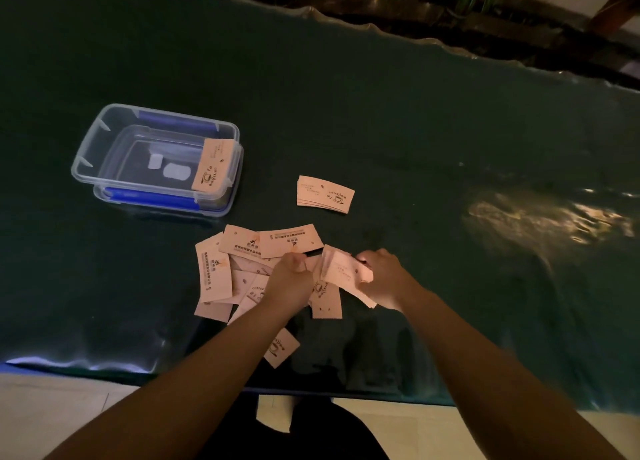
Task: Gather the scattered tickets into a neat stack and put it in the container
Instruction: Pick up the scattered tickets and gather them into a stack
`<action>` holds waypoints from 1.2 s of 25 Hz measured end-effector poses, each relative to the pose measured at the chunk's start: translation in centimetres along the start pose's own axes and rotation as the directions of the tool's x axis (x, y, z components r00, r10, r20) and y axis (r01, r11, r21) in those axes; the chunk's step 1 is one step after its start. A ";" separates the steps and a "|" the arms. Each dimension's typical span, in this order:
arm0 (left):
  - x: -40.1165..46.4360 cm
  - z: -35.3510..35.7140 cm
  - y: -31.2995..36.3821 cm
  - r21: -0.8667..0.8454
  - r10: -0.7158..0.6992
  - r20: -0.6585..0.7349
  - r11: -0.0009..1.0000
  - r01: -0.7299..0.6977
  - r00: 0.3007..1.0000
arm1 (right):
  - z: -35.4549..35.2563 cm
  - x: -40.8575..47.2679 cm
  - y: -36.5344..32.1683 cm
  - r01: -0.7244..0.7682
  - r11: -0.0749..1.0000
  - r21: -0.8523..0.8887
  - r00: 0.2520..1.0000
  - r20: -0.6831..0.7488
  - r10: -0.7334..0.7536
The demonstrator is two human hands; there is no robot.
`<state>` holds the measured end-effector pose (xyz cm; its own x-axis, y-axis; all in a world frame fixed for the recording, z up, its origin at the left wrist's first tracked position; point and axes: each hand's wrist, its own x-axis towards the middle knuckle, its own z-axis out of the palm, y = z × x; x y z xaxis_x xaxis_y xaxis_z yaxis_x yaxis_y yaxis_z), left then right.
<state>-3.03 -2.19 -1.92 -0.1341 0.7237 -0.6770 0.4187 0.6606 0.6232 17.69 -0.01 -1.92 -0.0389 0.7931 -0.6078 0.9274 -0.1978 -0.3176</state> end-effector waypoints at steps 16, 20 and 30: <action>-3.1 2.6 0.1 -0.007 -0.043 0.159 0.999 0.044 0.986 | 4.3 -2.2 -2.4 -0.312 0.631 0.710 0.928 0.085 0.363; -3.9 2.6 -0.1 -0.100 0.006 0.221 0.995 0.016 0.975 | 4.5 -2.4 -3.1 -0.331 0.664 0.671 0.925 0.091 0.370; -2.5 0.9 -0.4 -0.010 0.161 0.258 0.986 -0.164 0.953 | 4.4 -2.2 -3.7 -0.407 0.452 0.793 0.886 0.222 0.408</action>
<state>-2.08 -4.42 -0.84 0.1715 0.7440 -0.6457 0.4261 0.5350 0.7296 12.74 -3.59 -2.65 0.2609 0.4937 -0.8296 0.1403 -0.8696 -0.4734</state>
